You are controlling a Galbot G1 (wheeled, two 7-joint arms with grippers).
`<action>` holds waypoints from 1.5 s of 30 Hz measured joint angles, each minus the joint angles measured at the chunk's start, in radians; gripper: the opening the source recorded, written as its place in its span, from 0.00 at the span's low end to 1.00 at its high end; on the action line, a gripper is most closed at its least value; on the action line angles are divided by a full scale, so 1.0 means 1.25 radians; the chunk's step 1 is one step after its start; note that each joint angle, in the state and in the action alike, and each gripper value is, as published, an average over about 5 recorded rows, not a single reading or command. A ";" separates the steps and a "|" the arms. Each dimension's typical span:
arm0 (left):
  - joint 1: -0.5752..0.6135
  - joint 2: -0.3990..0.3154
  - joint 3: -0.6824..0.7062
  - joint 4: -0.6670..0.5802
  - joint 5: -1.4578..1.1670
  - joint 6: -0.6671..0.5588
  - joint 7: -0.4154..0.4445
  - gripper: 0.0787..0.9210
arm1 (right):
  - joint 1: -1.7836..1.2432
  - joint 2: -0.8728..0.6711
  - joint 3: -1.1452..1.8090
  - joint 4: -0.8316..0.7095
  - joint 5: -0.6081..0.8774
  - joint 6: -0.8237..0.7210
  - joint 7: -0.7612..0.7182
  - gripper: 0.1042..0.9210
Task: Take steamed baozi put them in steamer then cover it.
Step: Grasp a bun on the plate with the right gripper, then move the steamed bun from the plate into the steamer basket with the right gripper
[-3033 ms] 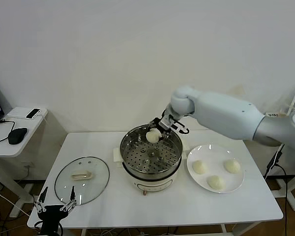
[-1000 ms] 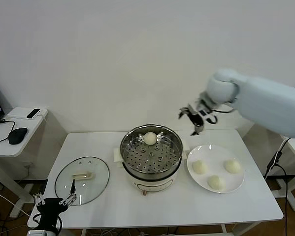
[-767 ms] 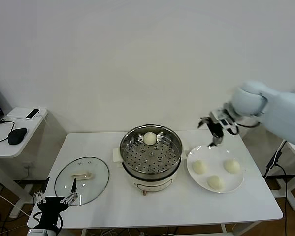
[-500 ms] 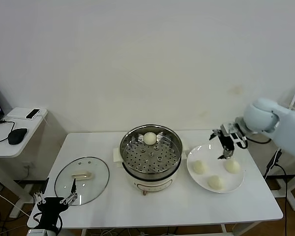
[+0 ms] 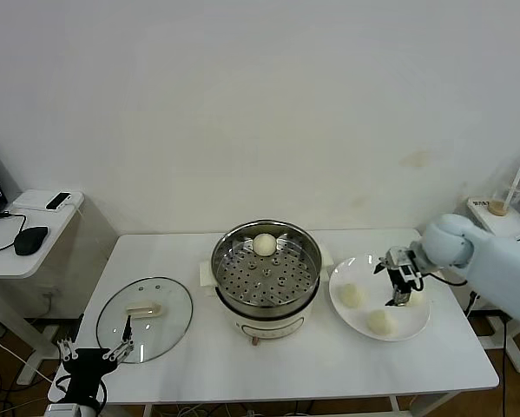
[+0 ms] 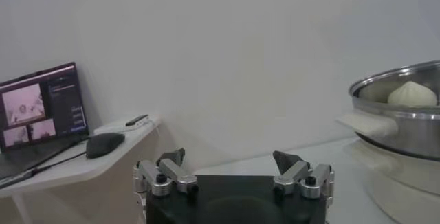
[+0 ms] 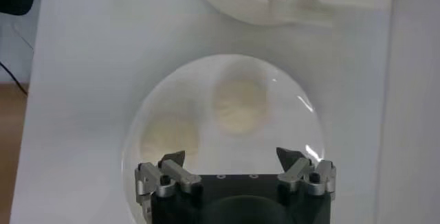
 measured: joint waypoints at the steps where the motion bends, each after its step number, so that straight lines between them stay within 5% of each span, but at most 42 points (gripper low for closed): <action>1: -0.001 -0.001 0.000 0.001 0.000 0.000 0.000 0.88 | -0.006 0.009 0.004 -0.008 -0.003 0.000 0.003 0.88; 21: 0.000 0.000 -0.015 0.004 -0.001 0.002 0.000 0.88 | -0.073 0.142 0.044 -0.133 -0.058 0.010 0.042 0.87; 45: 0.006 -0.004 -0.015 -0.002 -0.002 0.002 0.000 0.88 | -0.075 0.151 0.067 -0.154 -0.075 0.011 0.015 0.52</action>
